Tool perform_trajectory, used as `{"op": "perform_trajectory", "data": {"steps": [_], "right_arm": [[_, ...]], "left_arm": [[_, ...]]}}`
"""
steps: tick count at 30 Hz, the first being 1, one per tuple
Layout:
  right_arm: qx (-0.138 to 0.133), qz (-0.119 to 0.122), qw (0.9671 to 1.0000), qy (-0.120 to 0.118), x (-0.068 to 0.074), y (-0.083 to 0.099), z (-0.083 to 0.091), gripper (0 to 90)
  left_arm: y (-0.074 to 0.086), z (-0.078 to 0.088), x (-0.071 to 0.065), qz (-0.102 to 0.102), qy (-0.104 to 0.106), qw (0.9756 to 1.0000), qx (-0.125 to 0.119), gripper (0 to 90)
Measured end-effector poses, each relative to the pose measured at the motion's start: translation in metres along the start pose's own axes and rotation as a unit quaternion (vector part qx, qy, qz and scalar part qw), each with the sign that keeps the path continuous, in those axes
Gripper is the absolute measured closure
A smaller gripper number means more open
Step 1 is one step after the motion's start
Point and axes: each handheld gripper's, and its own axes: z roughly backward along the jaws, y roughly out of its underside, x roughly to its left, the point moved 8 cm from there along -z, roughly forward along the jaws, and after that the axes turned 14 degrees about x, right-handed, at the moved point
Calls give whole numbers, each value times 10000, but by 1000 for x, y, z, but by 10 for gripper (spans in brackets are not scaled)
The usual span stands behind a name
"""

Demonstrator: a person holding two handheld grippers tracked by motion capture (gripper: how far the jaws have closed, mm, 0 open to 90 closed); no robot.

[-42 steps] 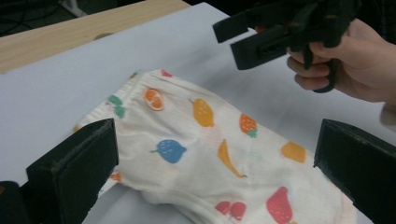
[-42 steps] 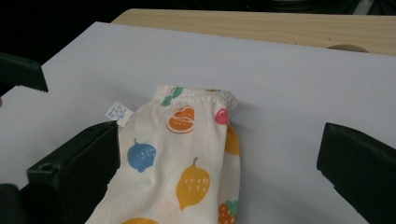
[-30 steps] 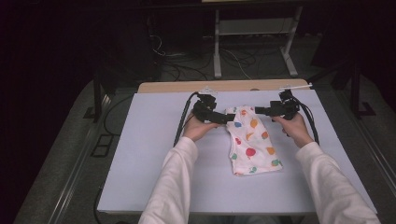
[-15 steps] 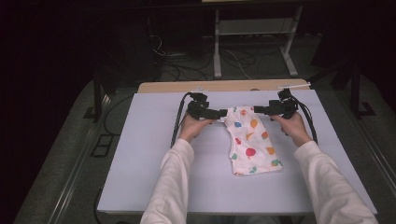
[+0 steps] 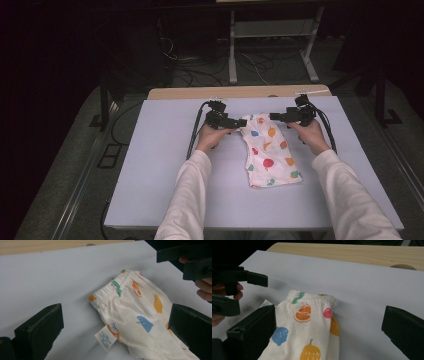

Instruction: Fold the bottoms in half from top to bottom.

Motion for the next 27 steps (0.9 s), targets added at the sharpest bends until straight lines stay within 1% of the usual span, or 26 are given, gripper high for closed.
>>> {"op": "perform_trajectory", "data": {"steps": [4,6,9,12,14,17,19,21,23,27], "right_arm": [[19,-6,10000,4,-2,0,-2,0],[22,-51,10000,-3,-4,0,-2,0],[61,-94,9999,5,-7,2,-2,0],[81,-161,9998,3,-10,3,-3,0],[99,-213,9997,-2,-13,4,-4,0],[159,-271,9995,-16,-15,7,-6,0],[229,-261,9994,9,-16,8,-8,0],[306,-250,9992,33,-16,10,-10,0],[343,-255,9991,44,-17,11,-11,0],[306,-294,9991,-5,-19,11,-11,64]], "left_arm": [[-4,-5,-1,3,-42,10000,87,0],[-4,-8,0,62,-12,9999,124,0],[-3,-12,2,69,-64,9998,176,0],[-2,-15,4,150,-66,9997,205,0],[-1,-16,4,187,-32,9996,208,1],[-2,-17,2,168,21,9997,190,1],[-1,-18,2,162,29,9997,206,1],[0,-20,3,209,76,9995,229,8],[1,-21,3,254,119,9993,258,36],[2,-22,4,319,191,9989,294,90]]}}
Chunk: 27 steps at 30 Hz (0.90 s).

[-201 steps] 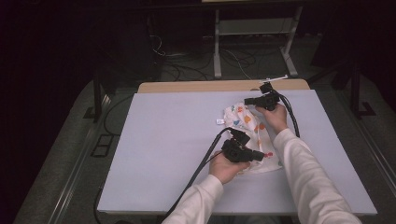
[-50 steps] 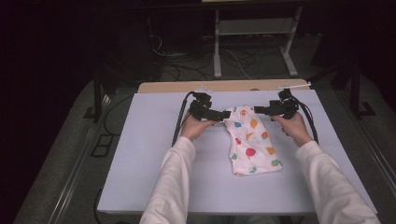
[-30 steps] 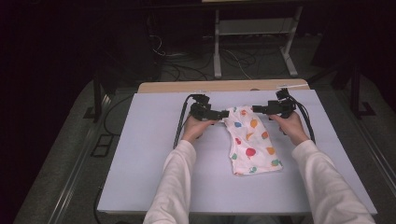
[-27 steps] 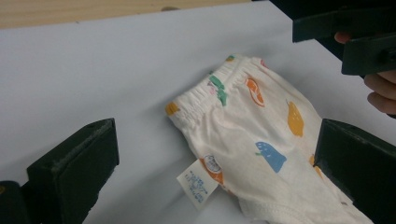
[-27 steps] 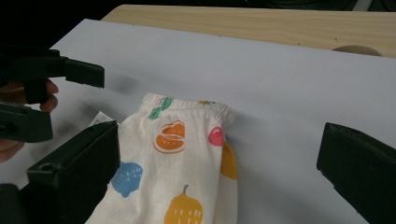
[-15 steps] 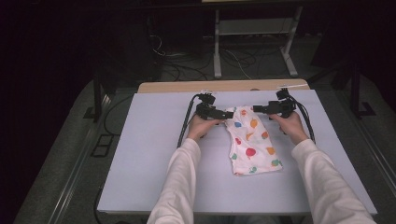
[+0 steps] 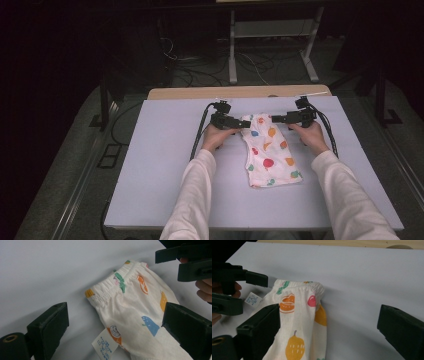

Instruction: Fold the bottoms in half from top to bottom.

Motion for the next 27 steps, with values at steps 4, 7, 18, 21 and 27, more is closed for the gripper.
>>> {"op": "perform_trajectory", "data": {"steps": [4,7,18,21,27], "right_arm": [[-27,-24,10000,-37,-2,0,0,113],[1,-3,10000,-29,-4,0,-2,144],[116,36,9998,-182,-5,4,-9,289],[227,28,9995,-238,-5,6,-14,331],[256,36,9992,-305,-5,7,-21,458]], "left_arm": [[0,-1,0,127,160,9998,-40,172],[0,-4,-1,134,252,9996,-44,215],[2,-9,-1,71,203,9997,68,419],[3,-11,-2,43,138,9998,122,478],[4,-14,-3,-37,68,9998,190,561]]}}
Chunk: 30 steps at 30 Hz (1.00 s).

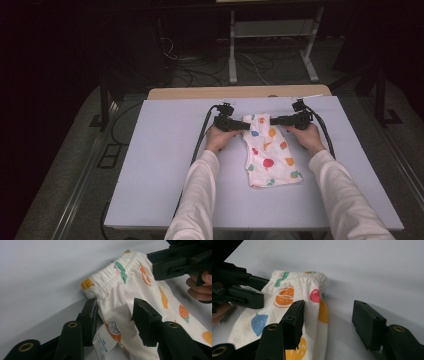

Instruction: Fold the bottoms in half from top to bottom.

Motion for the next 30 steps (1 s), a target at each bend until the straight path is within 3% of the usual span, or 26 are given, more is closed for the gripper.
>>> {"op": "perform_trajectory", "data": {"steps": [11,16,21,25,30], "right_arm": [[68,139,9999,71,4,0,-9,608],[59,79,10000,7,11,-1,-16,718],[163,124,9993,320,15,-2,-19,849],[233,196,9976,619,17,-3,-16,870],[203,538,9928,1053,26,-5,-8,873]], "left_arm": [[-2,-2,-1,12,-9,10000,-65,651],[-3,-3,-2,-21,-96,9999,38,709],[-3,-4,-2,17,-221,9997,58,786],[-4,-5,-2,25,-317,9995,26,847],[-5,-5,-5,-46,-380,9993,-21,864]]}}
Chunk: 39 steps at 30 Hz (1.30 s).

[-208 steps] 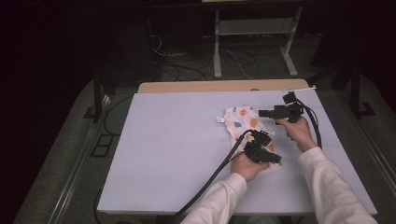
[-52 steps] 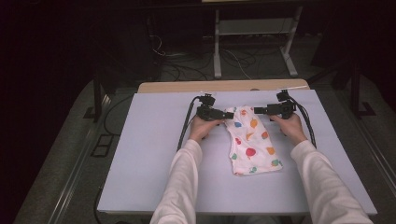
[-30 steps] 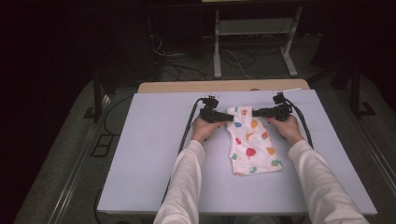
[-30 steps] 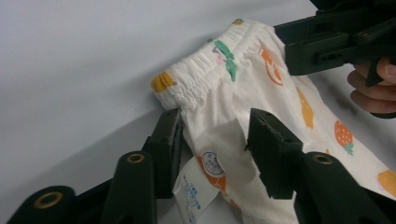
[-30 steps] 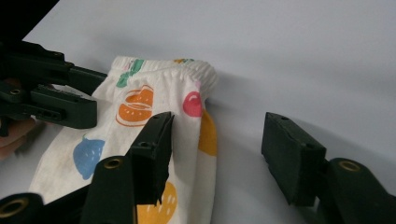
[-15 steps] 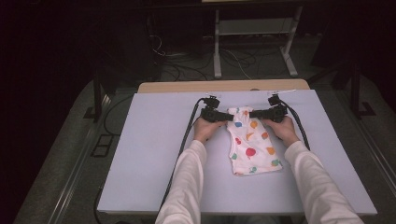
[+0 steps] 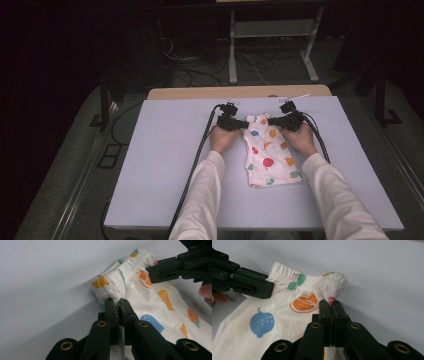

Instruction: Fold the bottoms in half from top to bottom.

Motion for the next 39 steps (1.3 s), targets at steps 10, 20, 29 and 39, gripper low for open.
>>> {"op": "perform_trajectory", "data": {"steps": [10,20,29,39], "right_arm": [[-412,167,9990,-26,12,0,25,873],[-715,-192,9963,-426,3,12,36,872],[-843,-216,9939,-681,2,18,44,872],[-913,-36,9939,-615,7,21,46,872]], "left_arm": [[-3,9,-13,-110,-14,9998,-176,868],[-2,16,-27,-207,175,9988,-399,872],[1,26,-31,-218,248,9978,-566,872],[4,35,-33,-334,224,9972,-635,872]]}}
